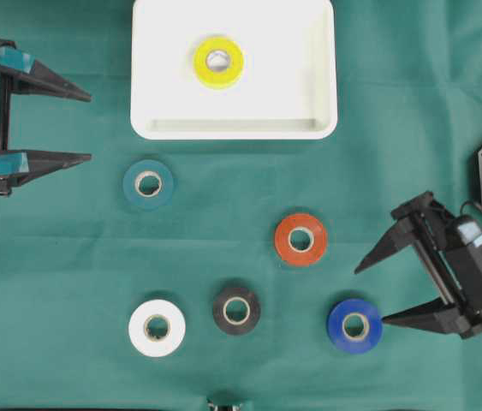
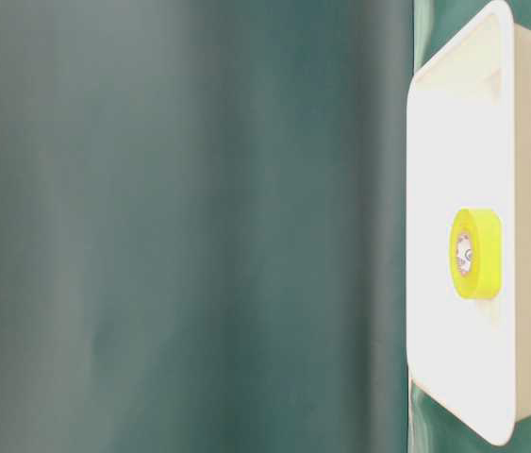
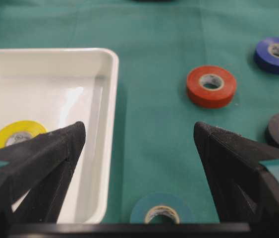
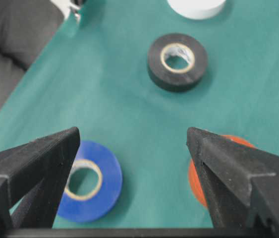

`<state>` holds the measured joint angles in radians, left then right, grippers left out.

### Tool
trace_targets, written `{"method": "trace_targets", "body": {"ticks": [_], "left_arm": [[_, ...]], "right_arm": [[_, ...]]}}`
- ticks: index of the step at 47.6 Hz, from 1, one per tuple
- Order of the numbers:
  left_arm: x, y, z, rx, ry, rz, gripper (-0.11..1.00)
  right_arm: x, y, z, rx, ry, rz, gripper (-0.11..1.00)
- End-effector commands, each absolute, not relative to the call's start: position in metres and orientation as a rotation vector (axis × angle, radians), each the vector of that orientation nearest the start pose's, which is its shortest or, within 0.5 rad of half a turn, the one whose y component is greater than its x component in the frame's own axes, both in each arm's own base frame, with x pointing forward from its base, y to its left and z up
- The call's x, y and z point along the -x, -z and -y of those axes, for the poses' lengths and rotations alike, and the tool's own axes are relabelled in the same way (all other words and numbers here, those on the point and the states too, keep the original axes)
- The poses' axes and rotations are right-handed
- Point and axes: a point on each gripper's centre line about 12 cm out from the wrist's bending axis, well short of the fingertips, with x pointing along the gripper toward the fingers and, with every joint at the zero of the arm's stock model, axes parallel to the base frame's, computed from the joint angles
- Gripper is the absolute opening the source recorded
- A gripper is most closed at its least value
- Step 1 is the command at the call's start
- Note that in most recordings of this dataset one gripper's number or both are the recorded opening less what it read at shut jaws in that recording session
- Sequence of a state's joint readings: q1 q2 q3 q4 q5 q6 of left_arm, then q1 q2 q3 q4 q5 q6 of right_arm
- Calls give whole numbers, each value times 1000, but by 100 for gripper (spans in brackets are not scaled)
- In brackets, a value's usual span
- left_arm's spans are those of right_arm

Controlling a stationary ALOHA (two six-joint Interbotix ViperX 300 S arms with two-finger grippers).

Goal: Pick up the tape from a random location and place it into the white case.
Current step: 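Move the right gripper toward the blue tape roll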

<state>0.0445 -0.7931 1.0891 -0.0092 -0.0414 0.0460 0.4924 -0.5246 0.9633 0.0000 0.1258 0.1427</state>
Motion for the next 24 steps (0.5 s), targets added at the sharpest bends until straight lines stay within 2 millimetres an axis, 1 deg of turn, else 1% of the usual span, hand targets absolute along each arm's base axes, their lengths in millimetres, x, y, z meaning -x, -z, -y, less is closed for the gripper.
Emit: {"method": "trace_targets", "body": {"ticks": [1,11,24], "left_arm": [[-231,-268,-11,-30,-42,-239,98],[-231,-268,-11,-30,-42,-242,98],[-231,-268,-11,-29,-42,-249,98]], "right_arm": [[-249,-238,-137,-3,-452,-554,92],[-259,-239,-146,7,-460,-567,92],[-261,-239,-148,4,-462,-571,92]]}}
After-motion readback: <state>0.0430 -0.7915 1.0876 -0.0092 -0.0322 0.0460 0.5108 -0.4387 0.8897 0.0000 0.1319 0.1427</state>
